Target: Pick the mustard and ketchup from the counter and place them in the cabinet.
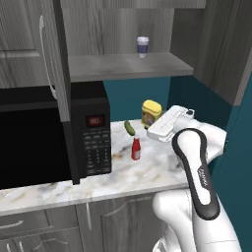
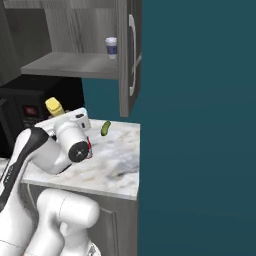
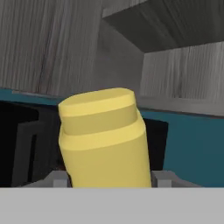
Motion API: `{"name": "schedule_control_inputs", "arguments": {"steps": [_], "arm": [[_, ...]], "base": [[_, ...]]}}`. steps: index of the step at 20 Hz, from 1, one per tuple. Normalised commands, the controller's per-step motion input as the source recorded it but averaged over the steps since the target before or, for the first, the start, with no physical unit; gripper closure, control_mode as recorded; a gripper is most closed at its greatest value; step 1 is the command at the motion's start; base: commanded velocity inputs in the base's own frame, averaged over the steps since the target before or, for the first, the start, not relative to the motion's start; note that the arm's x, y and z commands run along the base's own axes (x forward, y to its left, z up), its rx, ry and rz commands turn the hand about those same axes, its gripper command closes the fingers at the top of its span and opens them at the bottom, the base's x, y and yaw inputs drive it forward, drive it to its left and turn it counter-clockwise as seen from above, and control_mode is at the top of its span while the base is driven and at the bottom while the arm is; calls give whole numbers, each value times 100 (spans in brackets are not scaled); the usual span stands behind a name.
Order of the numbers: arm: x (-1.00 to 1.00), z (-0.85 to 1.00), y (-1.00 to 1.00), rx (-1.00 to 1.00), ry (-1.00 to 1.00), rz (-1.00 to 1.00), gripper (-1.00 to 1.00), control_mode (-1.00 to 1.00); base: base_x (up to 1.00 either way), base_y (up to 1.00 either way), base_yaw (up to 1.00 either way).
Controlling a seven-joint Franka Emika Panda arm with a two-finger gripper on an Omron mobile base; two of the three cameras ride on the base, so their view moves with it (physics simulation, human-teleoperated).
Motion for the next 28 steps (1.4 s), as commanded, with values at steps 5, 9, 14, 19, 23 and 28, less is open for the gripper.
{"name": "schedule_control_inputs", "arguments": {"steps": [5, 9, 14, 19, 23, 28], "arm": [[0, 100, 6, 7, 4, -25, 100, -100], [-1, 98, 9, 10, 5, -25, 100, -100], [18, 85, 15, 7, 12, -19, 100, -100], [40, 80, 6, 3, 19, -14, 100, -100], [50, 84, 2, 0, 23, -14, 100, -100], [4, 67, 0, 4, 6, -7, 100, -100]], "base": [[0, 0, 0], [0, 0, 0], [0, 0, 0], [0, 0, 0], [0, 0, 0], [0, 0, 0]]}}
